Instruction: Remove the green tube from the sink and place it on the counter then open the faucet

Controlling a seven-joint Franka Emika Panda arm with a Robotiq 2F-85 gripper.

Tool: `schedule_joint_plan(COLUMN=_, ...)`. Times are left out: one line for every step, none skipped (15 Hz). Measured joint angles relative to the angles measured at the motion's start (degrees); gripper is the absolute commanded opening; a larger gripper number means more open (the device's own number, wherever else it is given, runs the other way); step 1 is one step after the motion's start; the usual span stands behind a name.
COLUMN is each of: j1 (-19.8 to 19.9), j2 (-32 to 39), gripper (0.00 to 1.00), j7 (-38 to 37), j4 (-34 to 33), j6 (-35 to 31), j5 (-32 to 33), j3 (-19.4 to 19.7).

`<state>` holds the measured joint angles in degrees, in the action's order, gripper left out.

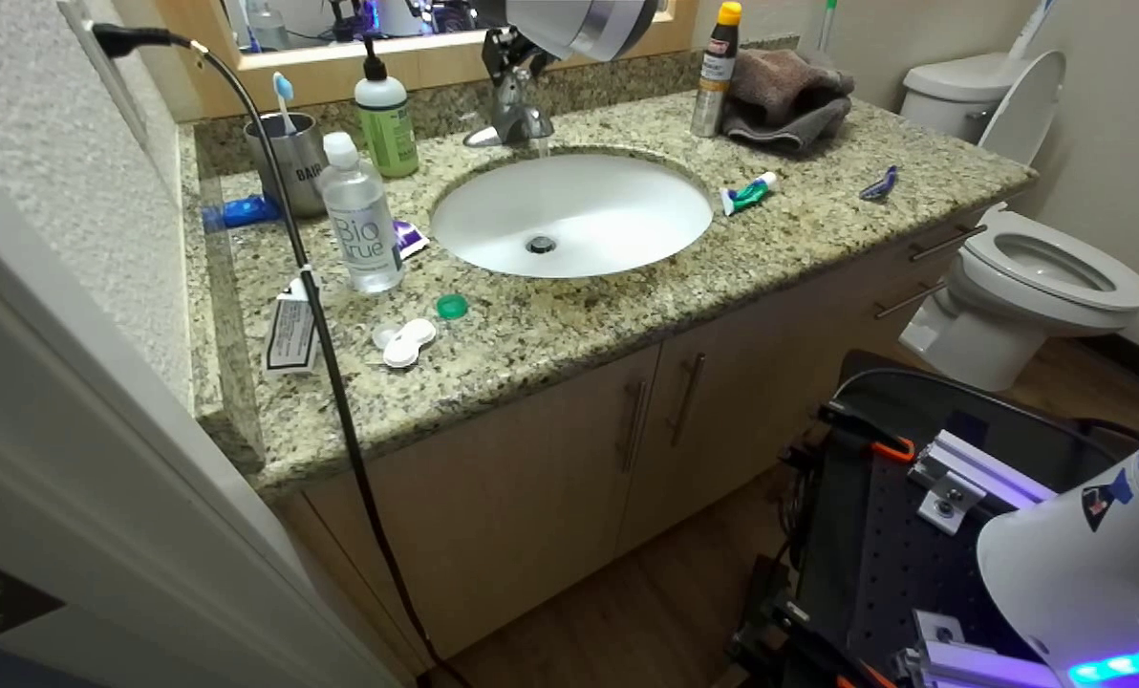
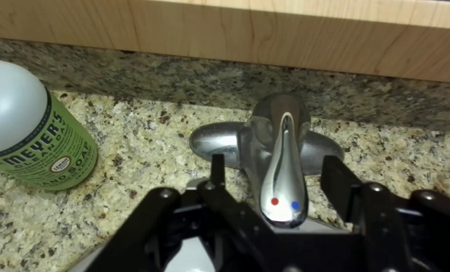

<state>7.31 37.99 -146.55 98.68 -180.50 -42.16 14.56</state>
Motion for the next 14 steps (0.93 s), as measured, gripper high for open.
schedule_joint_plan(j1=0.00, j2=0.00, gripper=0.28, j7=0.00, j4=0.00, j6=0.00, j5=0.00, j3=0.00)
schedule_joint_plan(j1=0.00, j2=0.00, gripper=0.27, j7=-0.01, j4=0.00, j6=0.00, j5=0.00, j3=0.00)
schedule_joint_plan(j1=0.00, j2=0.00, gripper=0.19, j7=-0.01, j4=0.00, j6=0.00, j5=0.00, j3=0.00)
schedule_joint_plan(j1=0.07, j2=-0.01, gripper=0.13, j7=0.14, j4=-0.05, j6=-0.06, j5=0.00, j3=-0.01)
schedule_joint_plan(j1=1.58, j2=-0.97, gripper=0.05, j7=1.68, j4=0.38, j6=-2.82, j5=-0.79, j3=-2.22)
schedule_joint_plan(j1=3.95, j2=-2.76, gripper=0.00, j7=3.64, j4=1.37, j6=-6.83, j5=-1.66, j3=-6.09)
schedule_joint_plan(j1=6.51, j2=-5.02, gripper=0.00, j7=5.06, j4=2.64, j6=-10.43, j5=-1.88, j3=-10.29)
schedule_joint_plan(j1=9.01, j2=-7.40, gripper=0.00, j7=5.63, j4=3.87, j6=-13.41, j5=-1.69, j3=-14.43)
schedule_joint_plan(j1=11.71, j2=-9.62, gripper=0.00, j7=5.69, j4=5.12, j6=-15.91, j5=-1.00, j3=-18.68)
schedule_joint_plan(j1=14.69, j2=-11.80, gripper=0.26, j7=5.28, j4=6.55, j6=-17.99, j5=0.39, j3=-22.96)
schedule_joint_plan(j1=16.41, j2=-13.76, gripper=0.27, j7=4.04, j4=7.53, j6=-18.09, j5=1.77, j3=-25.10)
schedule_joint_plan(j1=17.32, j2=-15.36, gripper=0.08, j7=2.59, j4=8.02, j6=-17.95, j5=2.90, j3=-25.79)
schedule_joint_plan(j1=17.63, j2=-16.33, gripper=0.14, j7=2.21, j4=8.15, j6=-17.52, j5=3.18, j3=-25.90)
schedule_joint_plan(j1=17.61, j2=-16.51, gripper=0.21, j7=2.21, j4=8.16, j6=-17.41, j5=3.17, j3=-25.85)
